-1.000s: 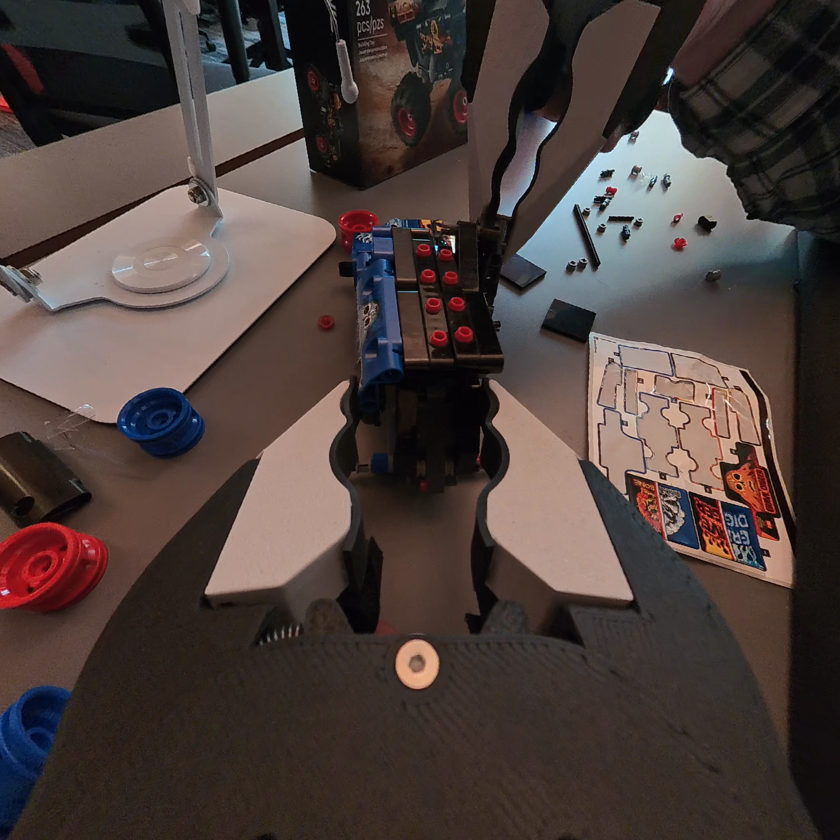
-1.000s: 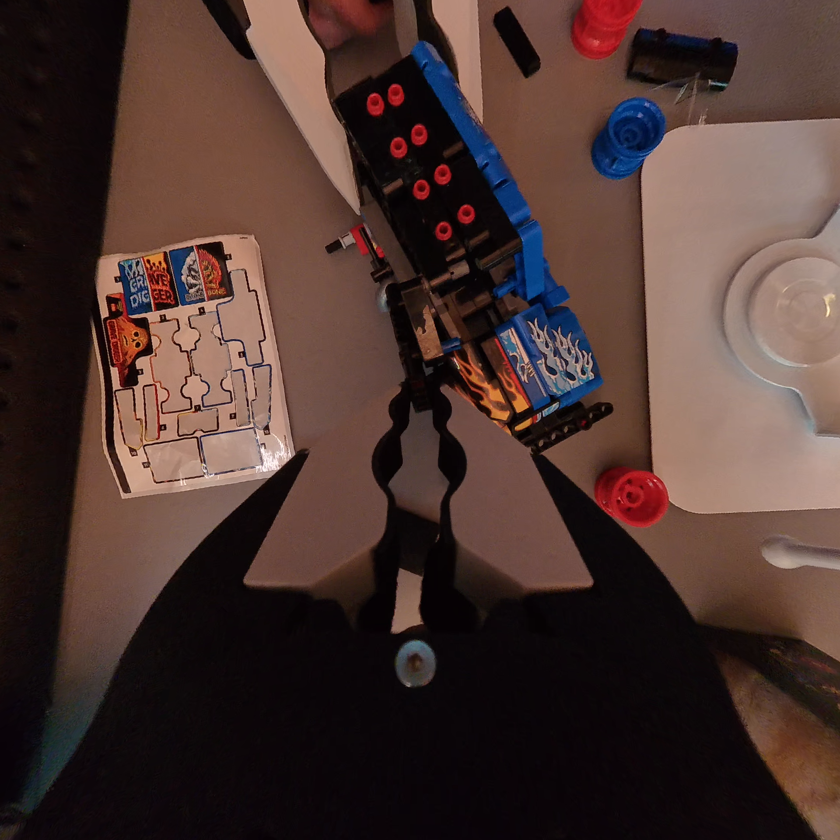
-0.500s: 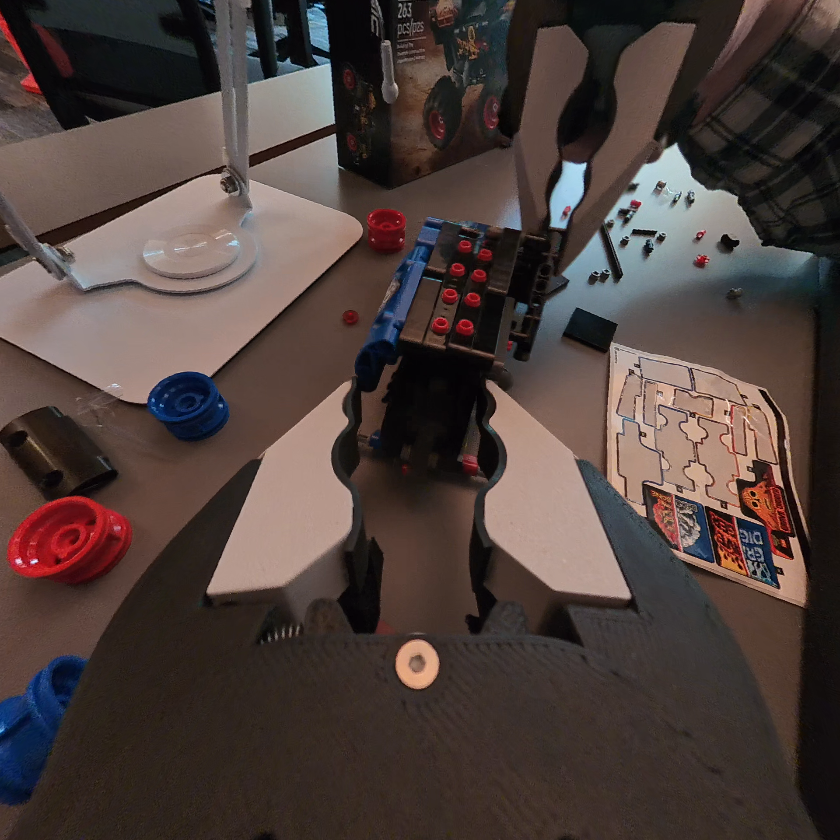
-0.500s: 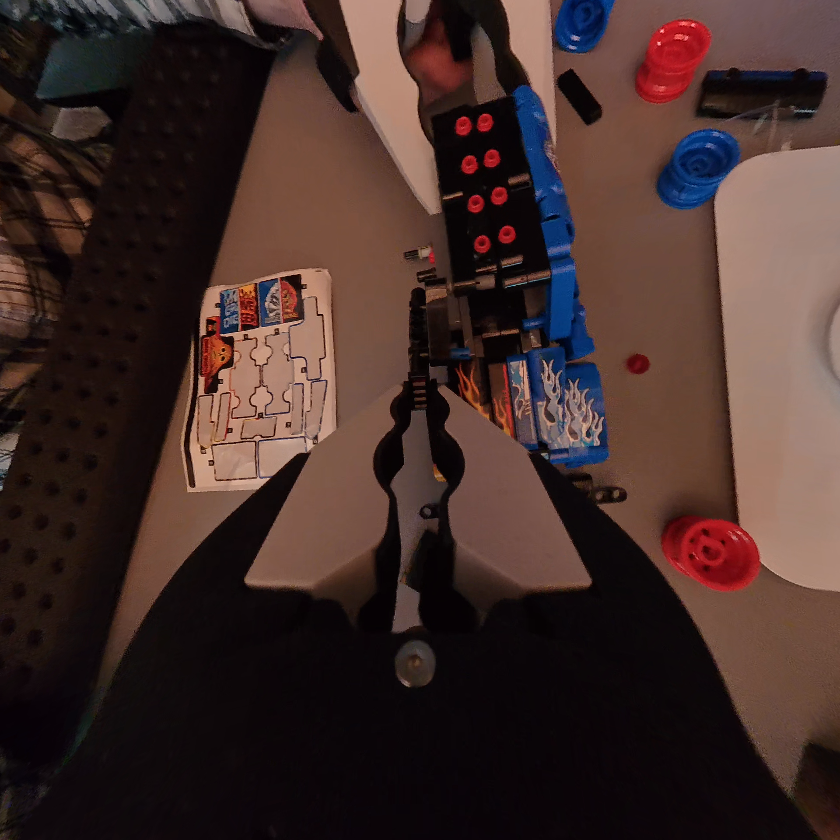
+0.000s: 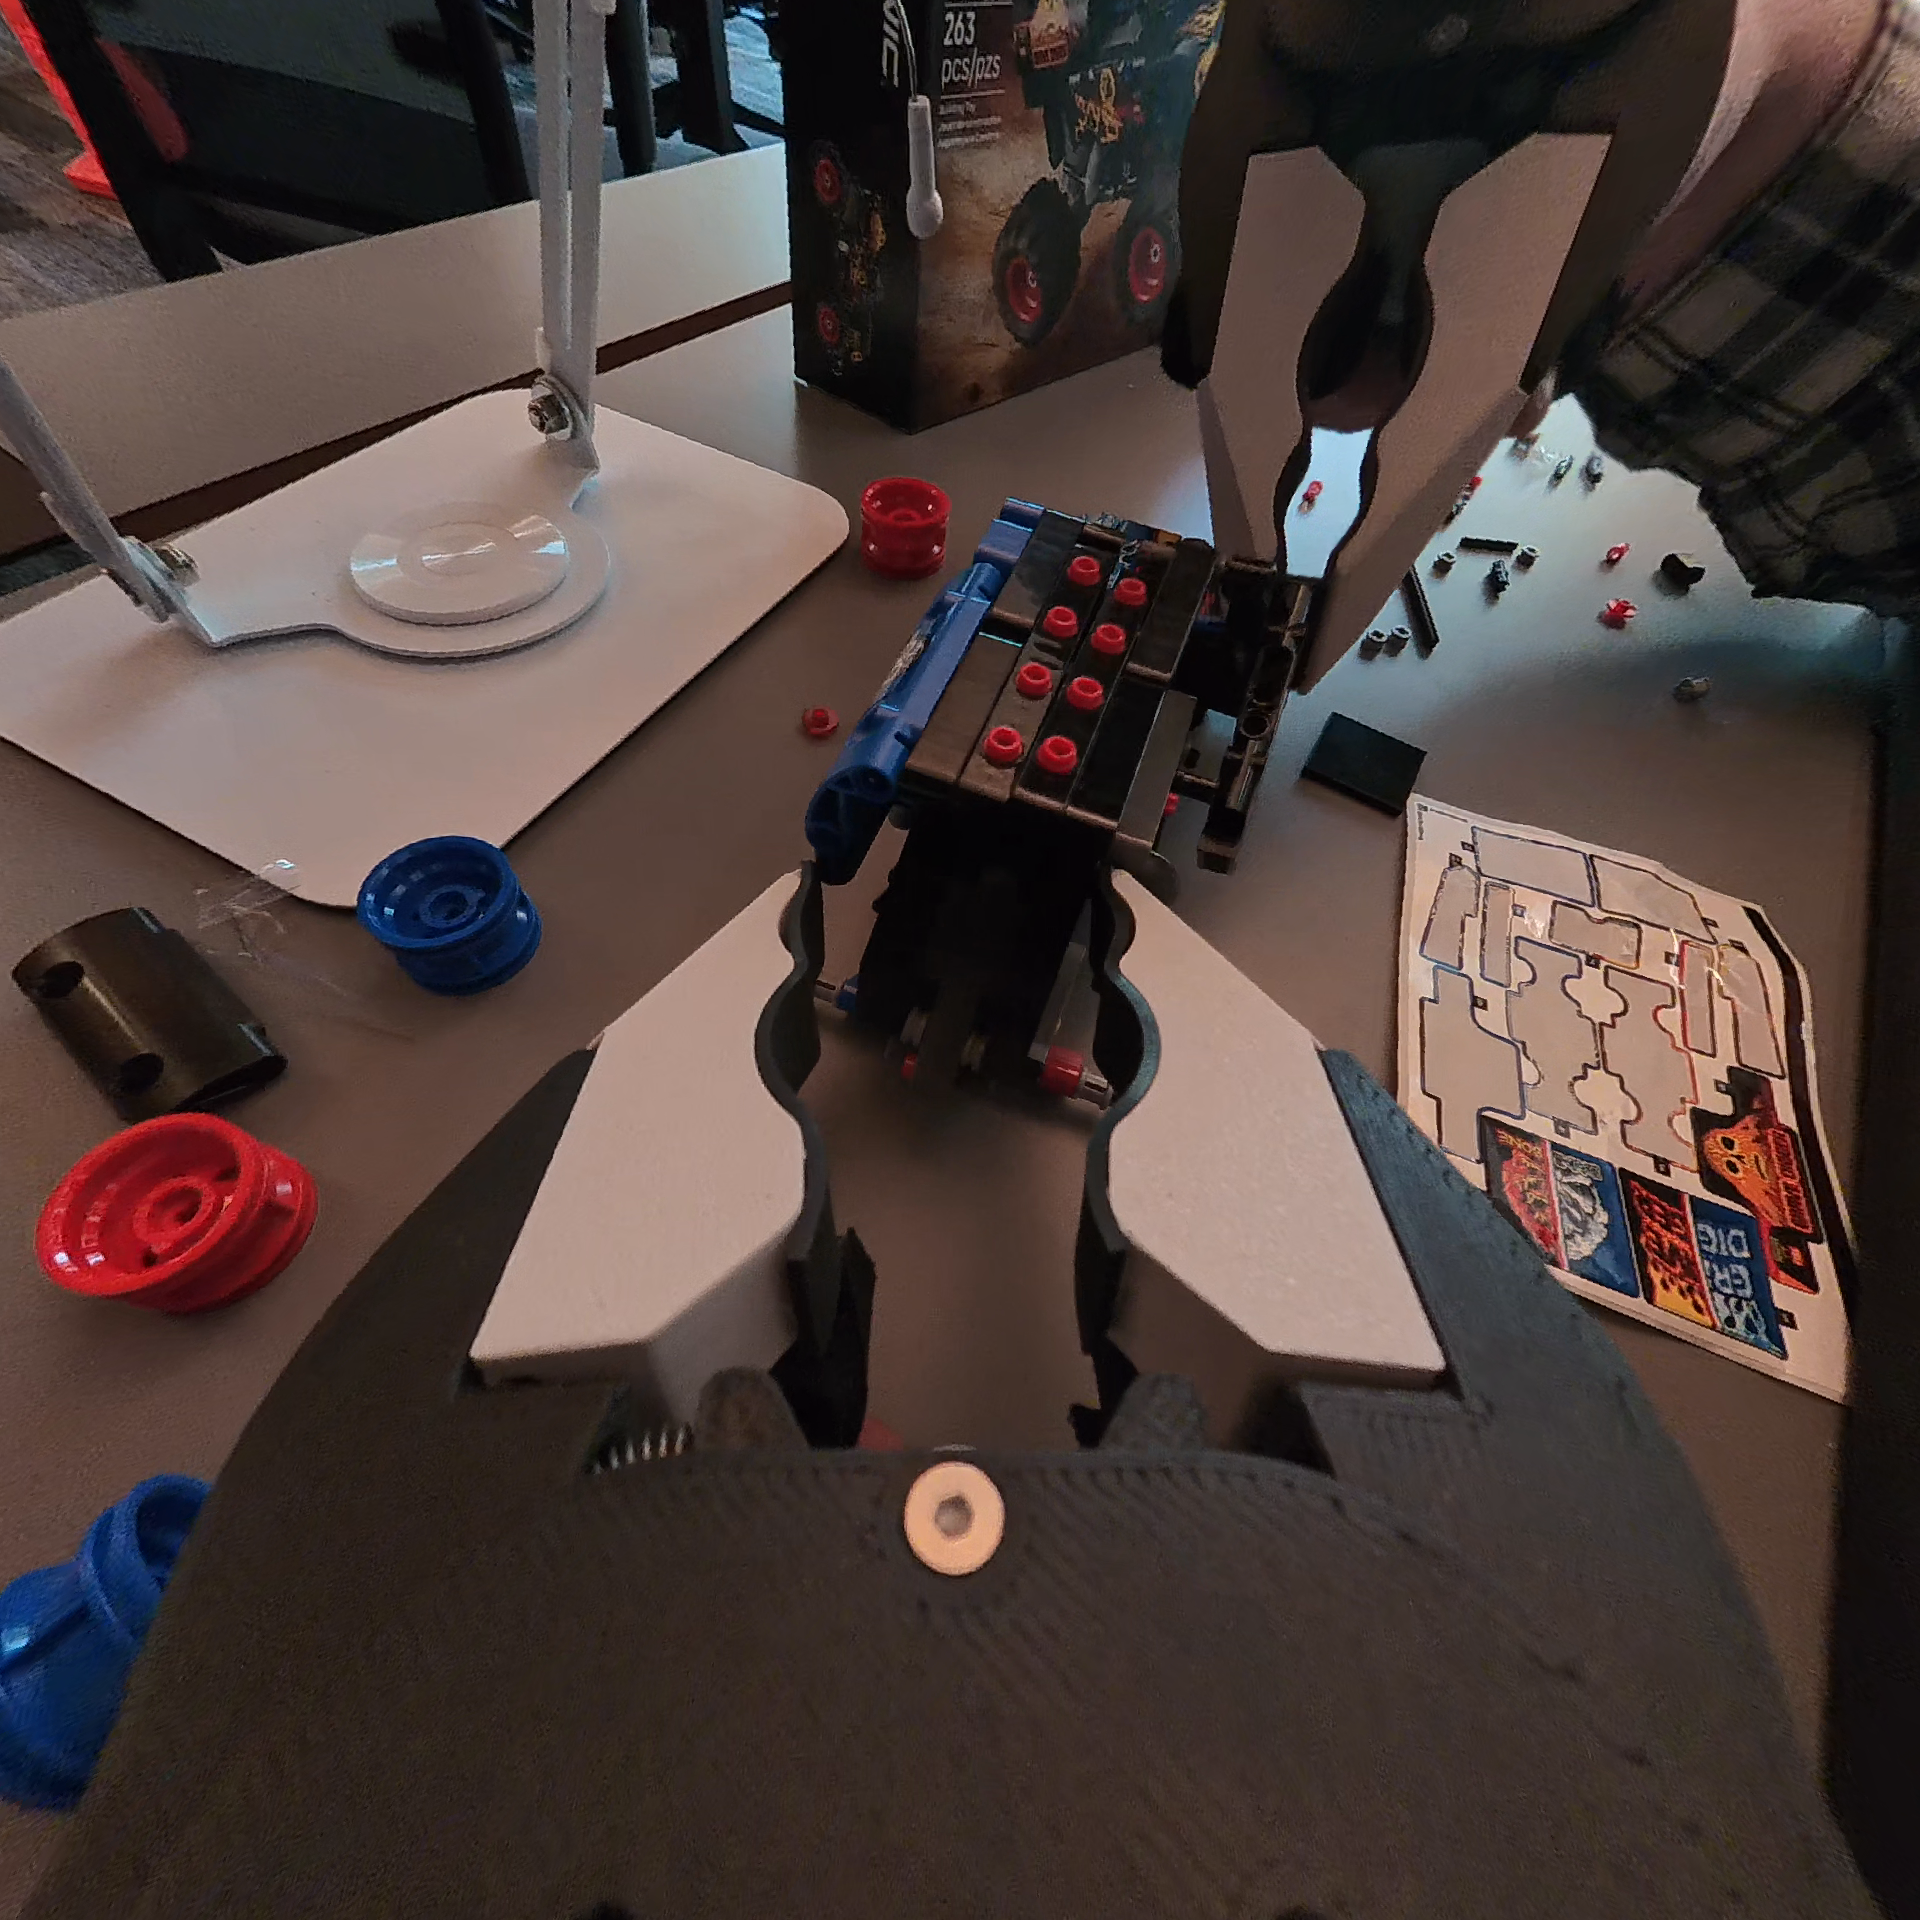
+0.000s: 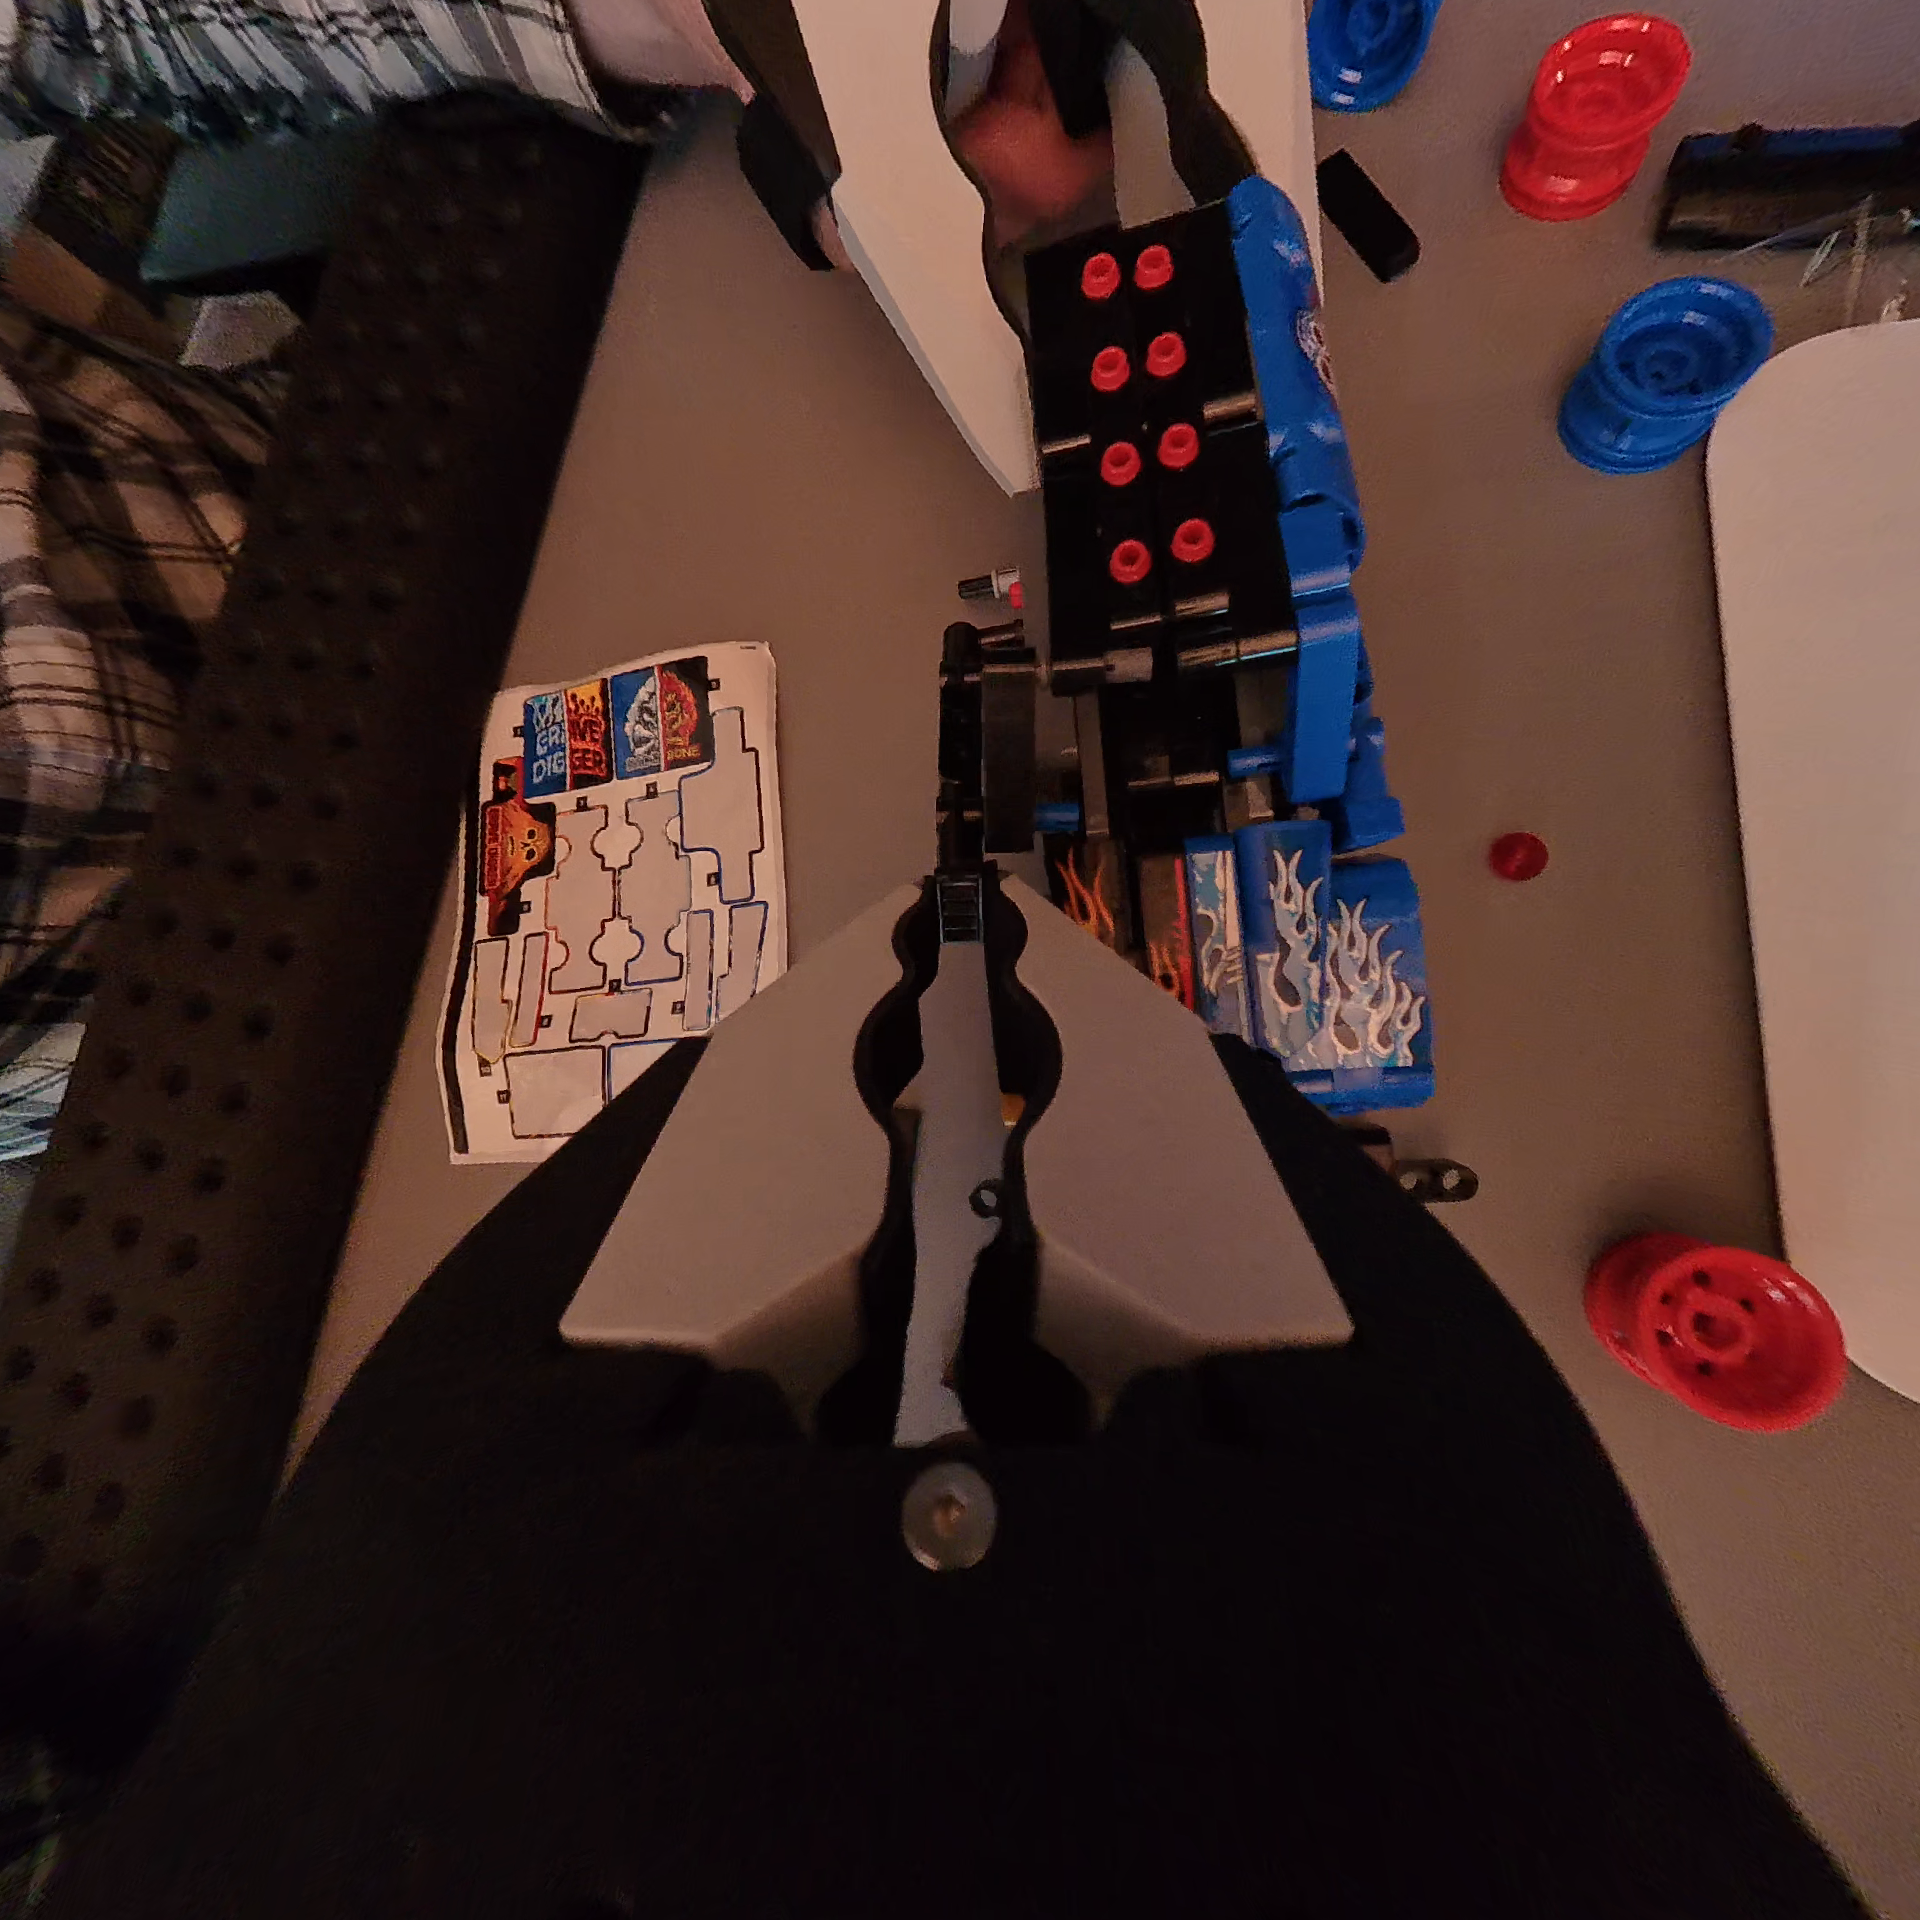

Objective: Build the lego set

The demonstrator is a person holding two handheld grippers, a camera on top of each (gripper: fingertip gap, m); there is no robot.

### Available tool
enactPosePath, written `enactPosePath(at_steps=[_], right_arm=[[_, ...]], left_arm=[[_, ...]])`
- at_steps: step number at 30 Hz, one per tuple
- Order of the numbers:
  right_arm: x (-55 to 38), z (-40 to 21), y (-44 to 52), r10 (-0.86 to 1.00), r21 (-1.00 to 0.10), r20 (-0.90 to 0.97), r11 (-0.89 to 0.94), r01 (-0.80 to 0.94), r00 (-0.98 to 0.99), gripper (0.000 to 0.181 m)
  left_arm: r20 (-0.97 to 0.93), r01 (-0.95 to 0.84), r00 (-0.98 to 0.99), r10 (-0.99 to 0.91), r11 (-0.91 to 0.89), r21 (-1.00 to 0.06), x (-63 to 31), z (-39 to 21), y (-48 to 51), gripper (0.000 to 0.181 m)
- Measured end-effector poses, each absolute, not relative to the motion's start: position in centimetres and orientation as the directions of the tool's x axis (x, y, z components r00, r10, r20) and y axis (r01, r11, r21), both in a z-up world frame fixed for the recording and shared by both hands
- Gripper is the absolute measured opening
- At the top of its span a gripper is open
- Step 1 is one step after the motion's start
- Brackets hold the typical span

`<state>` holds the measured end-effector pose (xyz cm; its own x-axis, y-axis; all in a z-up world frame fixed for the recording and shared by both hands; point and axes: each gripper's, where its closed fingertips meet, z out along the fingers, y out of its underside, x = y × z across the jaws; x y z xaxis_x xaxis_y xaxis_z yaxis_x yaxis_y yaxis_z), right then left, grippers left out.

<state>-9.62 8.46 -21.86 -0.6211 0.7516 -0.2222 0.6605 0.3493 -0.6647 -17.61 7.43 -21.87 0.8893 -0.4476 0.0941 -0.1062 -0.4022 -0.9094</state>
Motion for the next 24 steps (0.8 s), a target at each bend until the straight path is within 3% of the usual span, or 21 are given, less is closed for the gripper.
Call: enactPosePath(at_steps=[5, 10, 15, 19, 24], right_arm=[[-9.5, -21.4, 9.1, 0.778, -0.649, -0.195, 0.355, 0.673, -0.598, 0.014], [-9.4, -21.0, 9.5, 0.795, -0.619, -0.082, 0.433, 0.656, -0.601, 0.022], [-8.8, -21.0, 10.5, 0.809, -0.550, -0.003, 0.490, 0.676, -0.588, 0.024], [-9.3, -19.7, 10.5, 0.819, -0.589, 0.038, 0.482, 0.649, -0.573, 0.027], [-10.0, -20.4, 9.7, 0.807, -0.603, 0.034, 0.488, 0.631, -0.590, 0.010]], left_arm=[[0.079, -0.127, 0.880, -0.469, -0.393, -0.911, -17.2, -21.7, 7.2, 0.068], [0.032, -0.169, 0.874, -0.485, -0.363, -0.916, -16.6, -21.6, 7.2, 0.075], [-0.012, -0.184, 0.891, -0.453, -0.337, -0.923, -17.0, -21.4, 7.7, 0.069], [-0.030, -0.194, 0.897, -0.440, -0.334, -0.922, -17.1, -21.5, 7.8, 0.065], [-0.032, -0.192, 0.902, -0.430, -0.334, -0.923, -17.2, -21.5, 8.2, 0.068]])
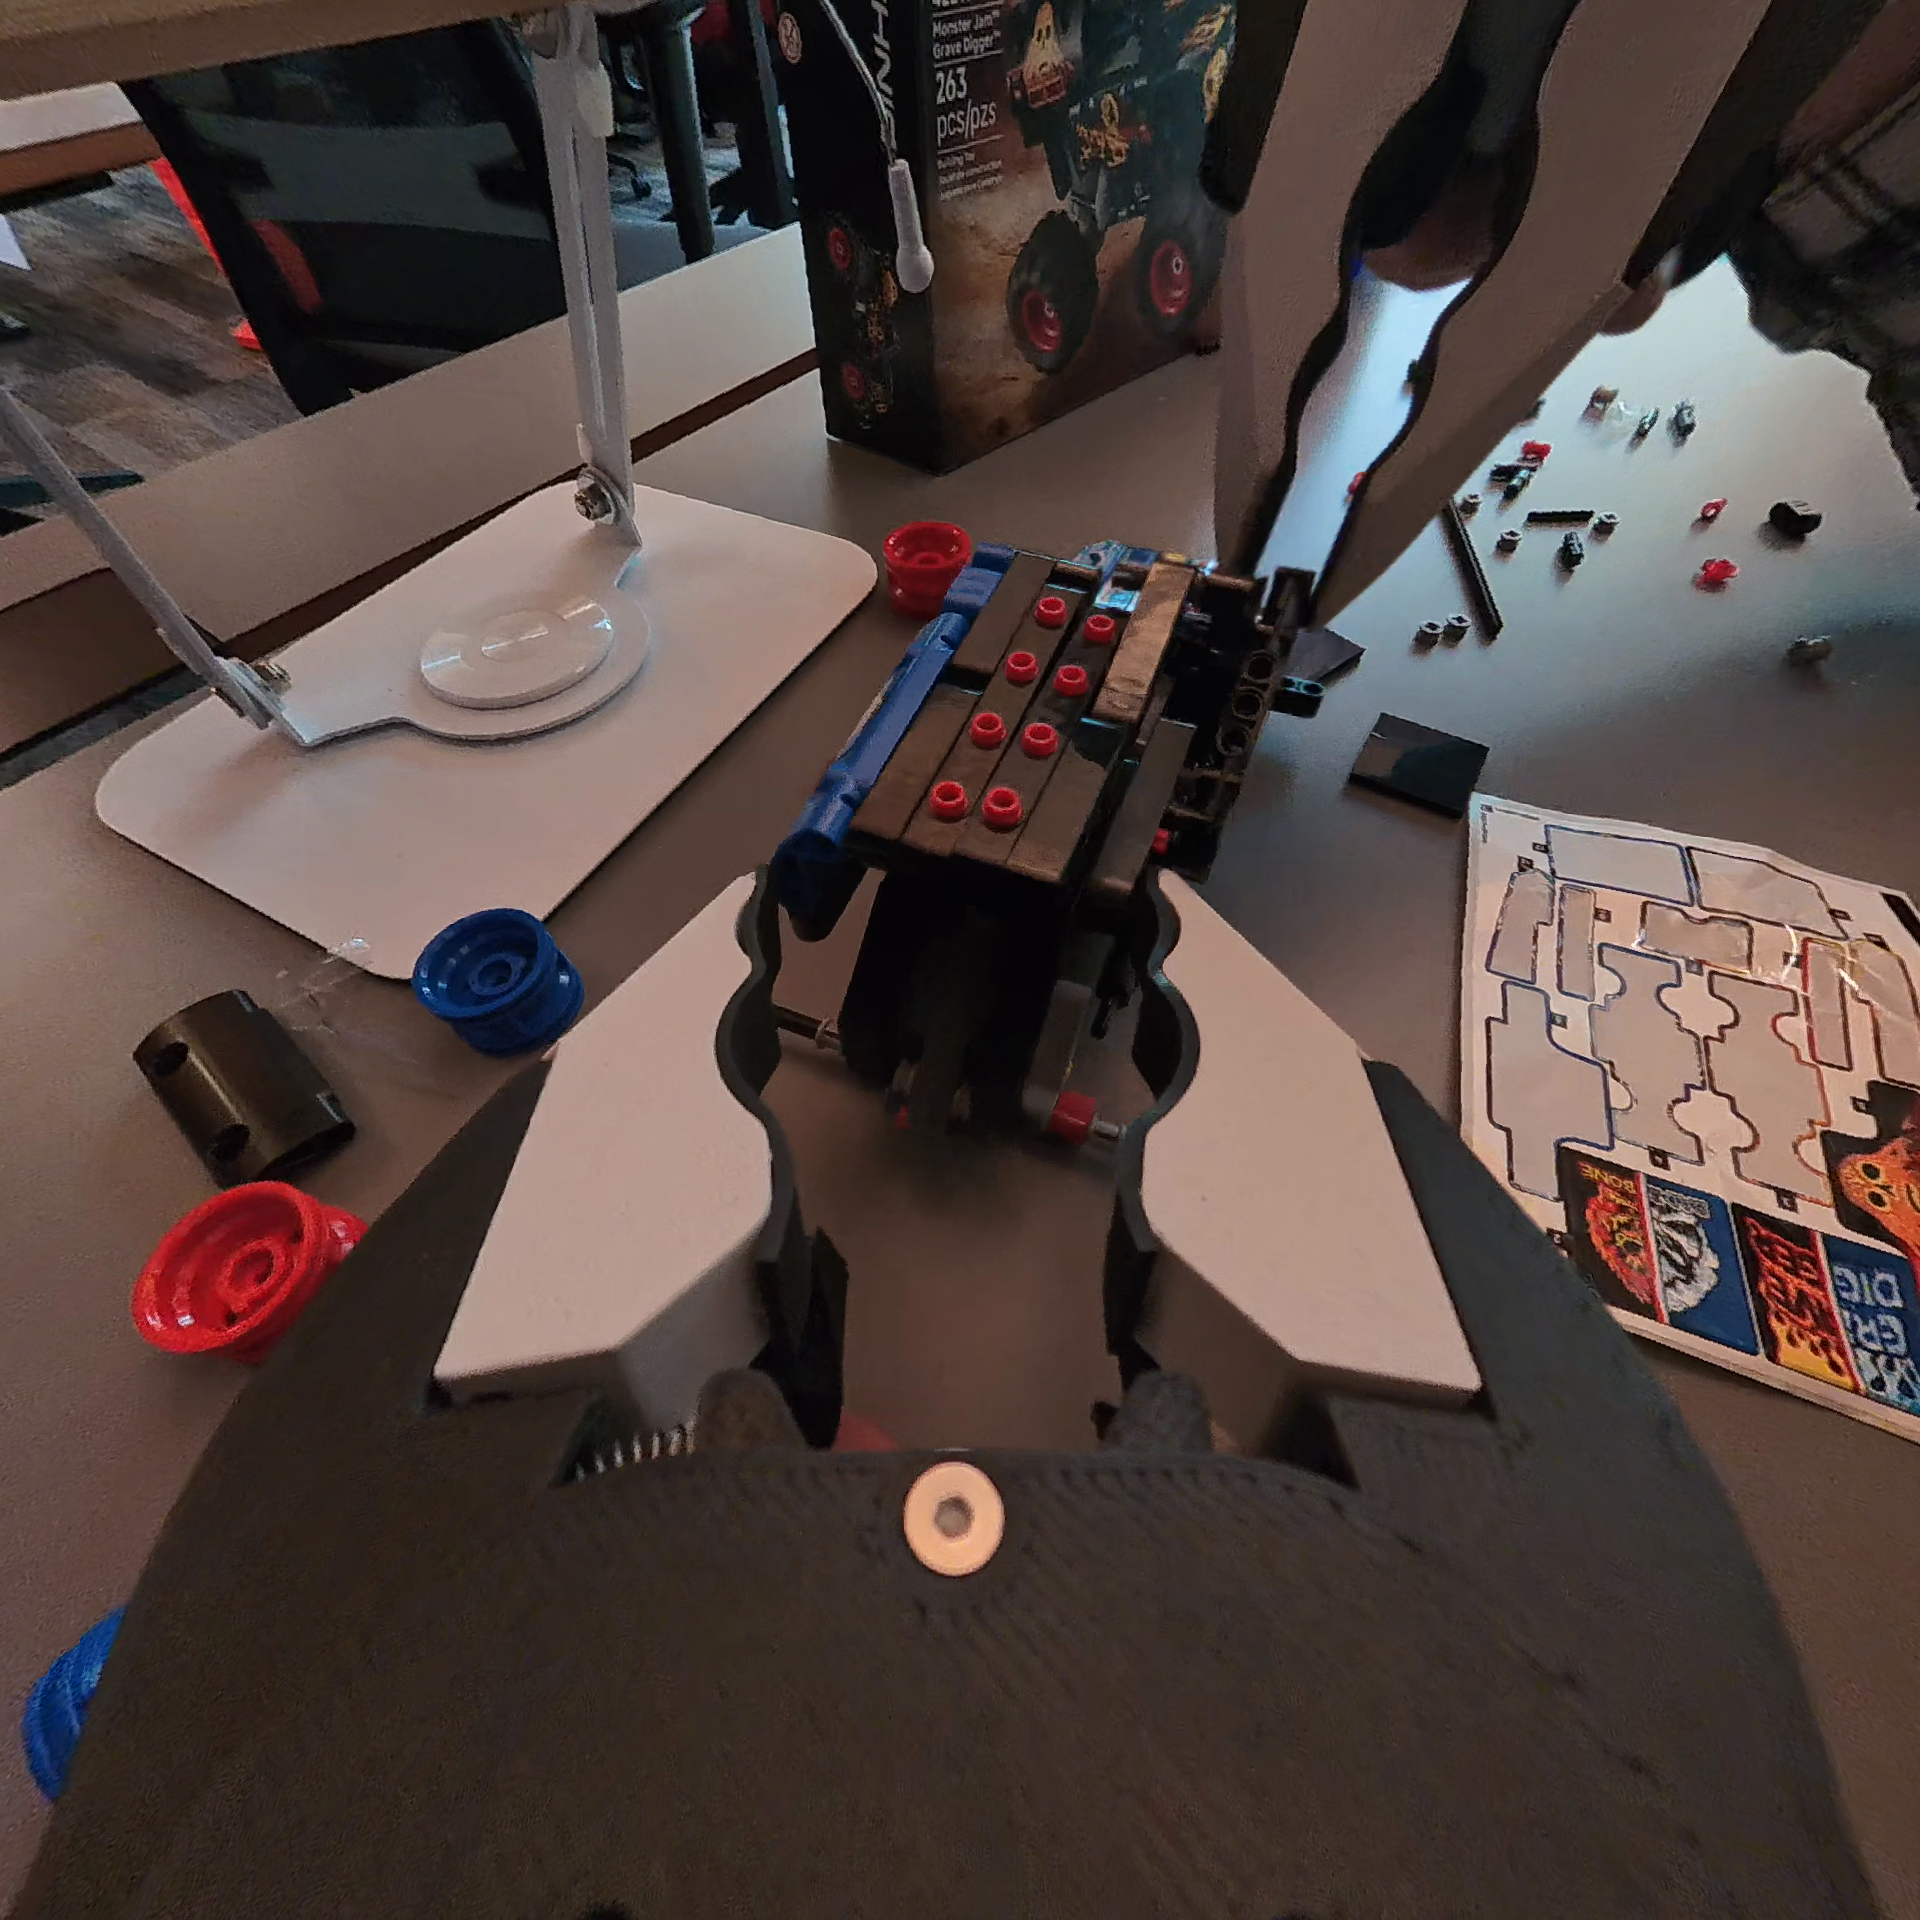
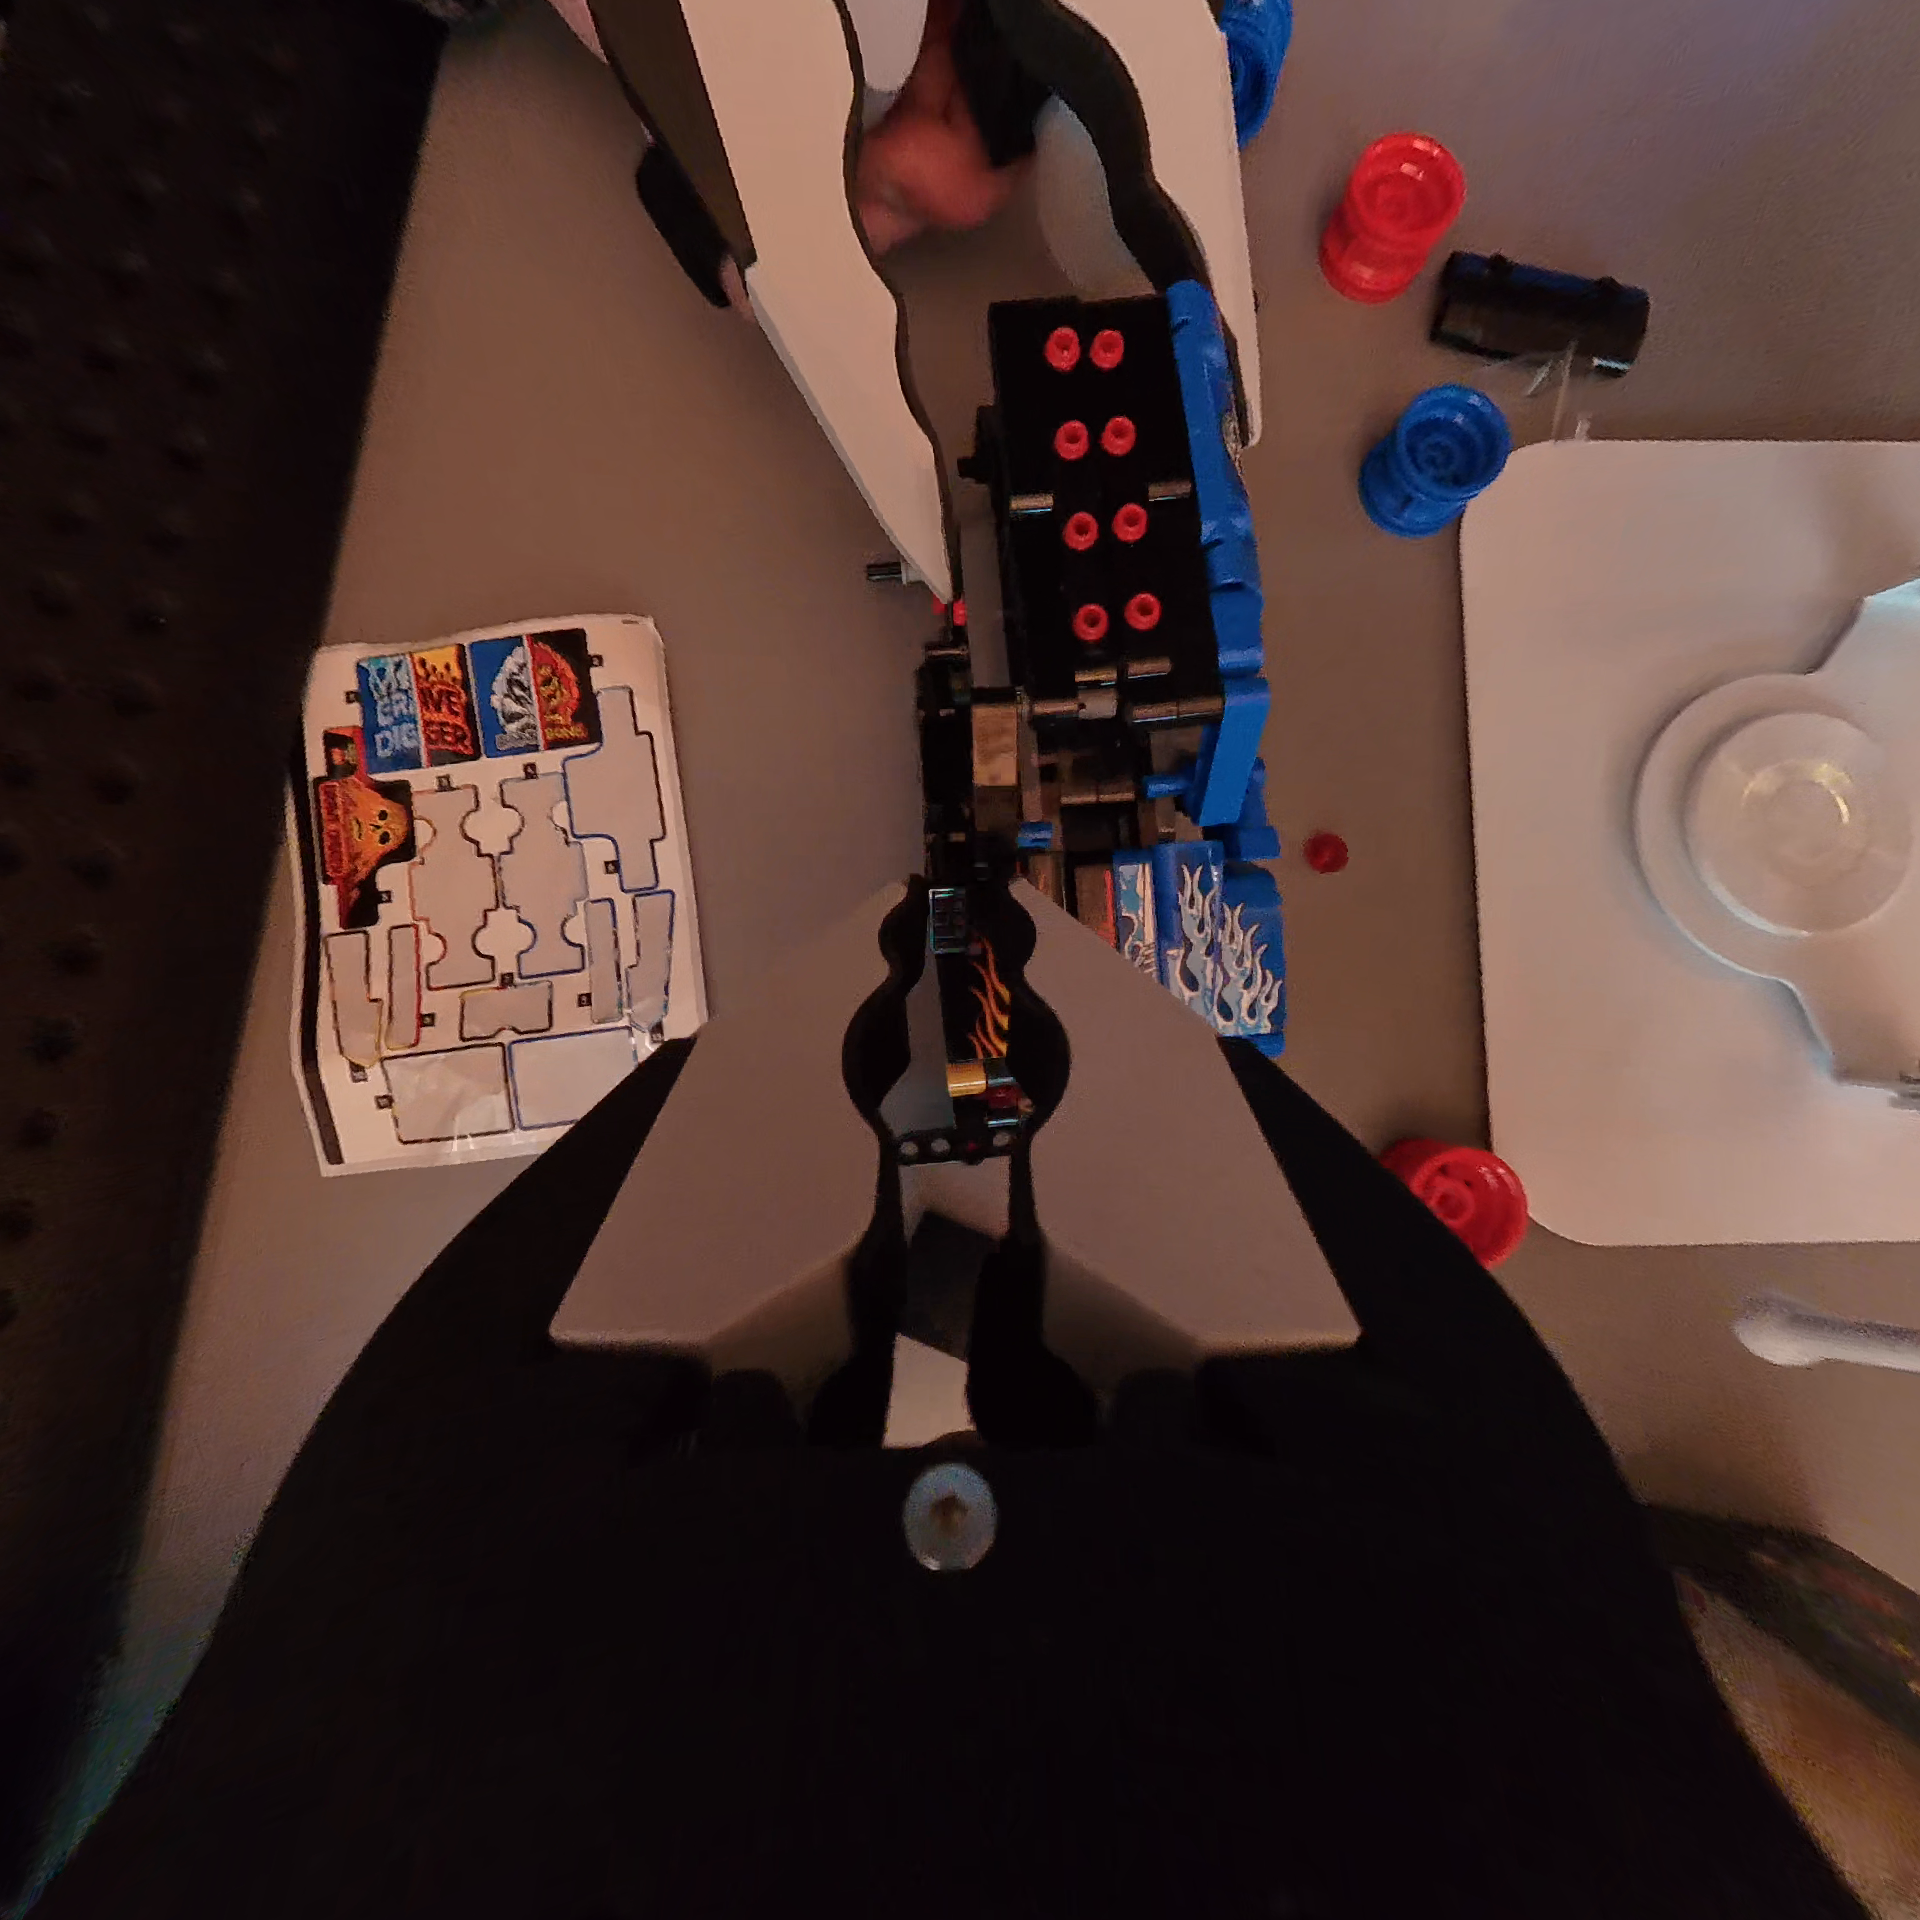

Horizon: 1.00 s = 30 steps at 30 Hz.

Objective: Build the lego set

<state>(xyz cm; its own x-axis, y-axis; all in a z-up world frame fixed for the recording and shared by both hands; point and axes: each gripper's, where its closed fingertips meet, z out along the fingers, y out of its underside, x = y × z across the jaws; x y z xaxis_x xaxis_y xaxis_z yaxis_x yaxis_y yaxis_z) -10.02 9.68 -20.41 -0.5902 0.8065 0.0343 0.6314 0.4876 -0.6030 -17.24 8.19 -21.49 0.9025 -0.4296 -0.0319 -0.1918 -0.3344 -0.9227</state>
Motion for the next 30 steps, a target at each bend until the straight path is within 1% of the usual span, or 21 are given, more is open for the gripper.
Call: enactPosePath(at_steps=[2, 9, 16, 25, 30], right_arm=[[-9.9, -20.5, 9.5, 0.803, -0.617, 0.003, 0.470, 0.631, -0.596, 0.005], [-9.5, -20.6, 8.9, 0.793, -0.639, -0.087, 0.420, 0.644, -0.603, 0.005], [-9.3, -21.4, 8.4, 0.750, -0.680, -0.230, 0.332, 0.653, -0.620, 0.006], [-9.3, -21.4, 8.2, 0.733, -0.708, -0.249, 0.308, 0.635, -0.634, 0.006], [-9.3, -21.6, 8.4, 0.748, -0.689, -0.224, 0.332, 0.645, -0.625, 0.006]], left_arm=[[-0.022, -0.183, 0.904, -0.428, -0.338, -0.923, -17.3, -21.5, 8.2, 0.068], [-0.034, -0.195, 0.900, -0.434, -0.332, -0.923, -17.1, -21.5, 8.2, 0.067], [-0.039, -0.201, 0.897, -0.440, -0.329, -0.923, -16.9, -21.5, 8.2, 0.067], [-0.023, -0.189, 0.896, -0.443, -0.334, -0.923, -16.9, -21.5, 8.2, 0.068], [-0.021, -0.192, 0.895, -0.446, -0.343, -0.919, -16.9, -21.6, 8.2, 0.070]])
